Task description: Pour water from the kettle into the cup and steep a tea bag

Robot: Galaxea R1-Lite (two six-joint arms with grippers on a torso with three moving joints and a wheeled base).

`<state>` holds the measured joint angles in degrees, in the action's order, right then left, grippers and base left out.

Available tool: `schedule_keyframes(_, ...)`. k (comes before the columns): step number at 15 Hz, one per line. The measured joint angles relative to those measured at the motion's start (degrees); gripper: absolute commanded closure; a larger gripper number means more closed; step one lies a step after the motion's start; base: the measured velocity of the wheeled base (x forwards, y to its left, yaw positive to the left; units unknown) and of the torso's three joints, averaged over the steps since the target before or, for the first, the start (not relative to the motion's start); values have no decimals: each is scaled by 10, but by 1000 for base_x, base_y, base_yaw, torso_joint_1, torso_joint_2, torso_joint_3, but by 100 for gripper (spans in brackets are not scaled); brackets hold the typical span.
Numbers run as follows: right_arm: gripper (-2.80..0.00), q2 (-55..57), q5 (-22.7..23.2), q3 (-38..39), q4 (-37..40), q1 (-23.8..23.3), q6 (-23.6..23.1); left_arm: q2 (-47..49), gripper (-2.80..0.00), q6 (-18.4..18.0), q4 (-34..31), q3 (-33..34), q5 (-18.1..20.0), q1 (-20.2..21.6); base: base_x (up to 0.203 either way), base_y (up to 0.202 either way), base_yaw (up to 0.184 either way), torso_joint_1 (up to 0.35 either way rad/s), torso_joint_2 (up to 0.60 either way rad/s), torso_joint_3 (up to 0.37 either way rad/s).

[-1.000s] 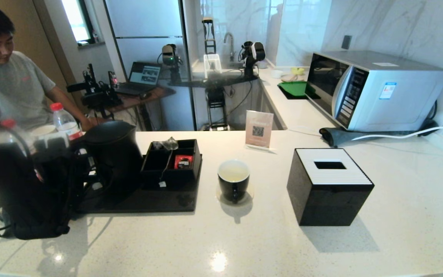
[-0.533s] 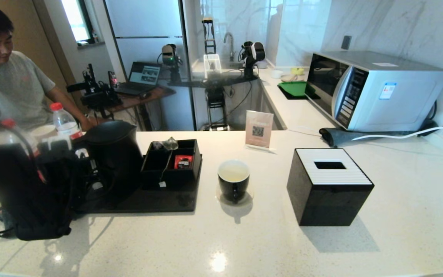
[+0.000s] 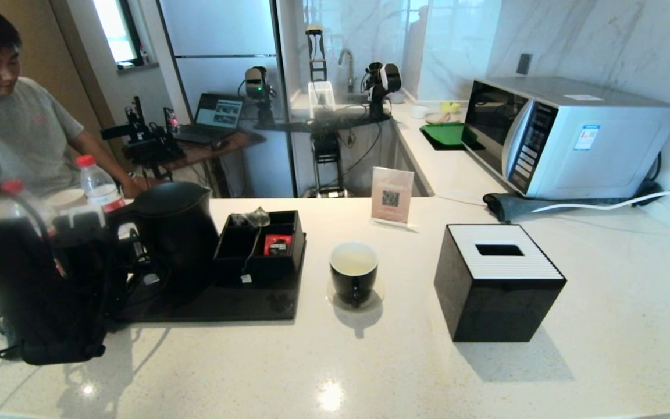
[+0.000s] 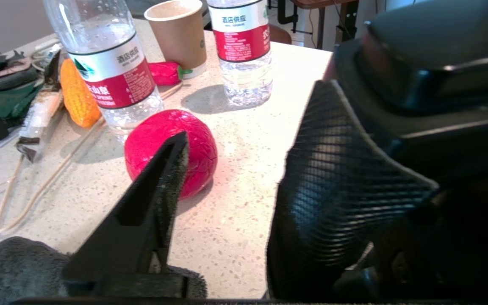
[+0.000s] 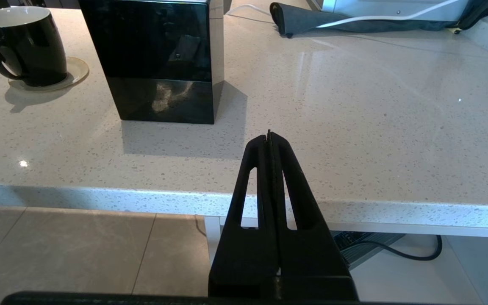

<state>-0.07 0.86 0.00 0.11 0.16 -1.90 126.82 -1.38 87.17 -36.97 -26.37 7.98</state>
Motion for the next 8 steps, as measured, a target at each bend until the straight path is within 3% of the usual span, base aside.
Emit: schedule_keyframes(8, 0, 0, 0, 0, 0, 0, 0, -44, -280, 1, 0, 52, 2, -10, 0, 0, 0, 0, 0, 0)
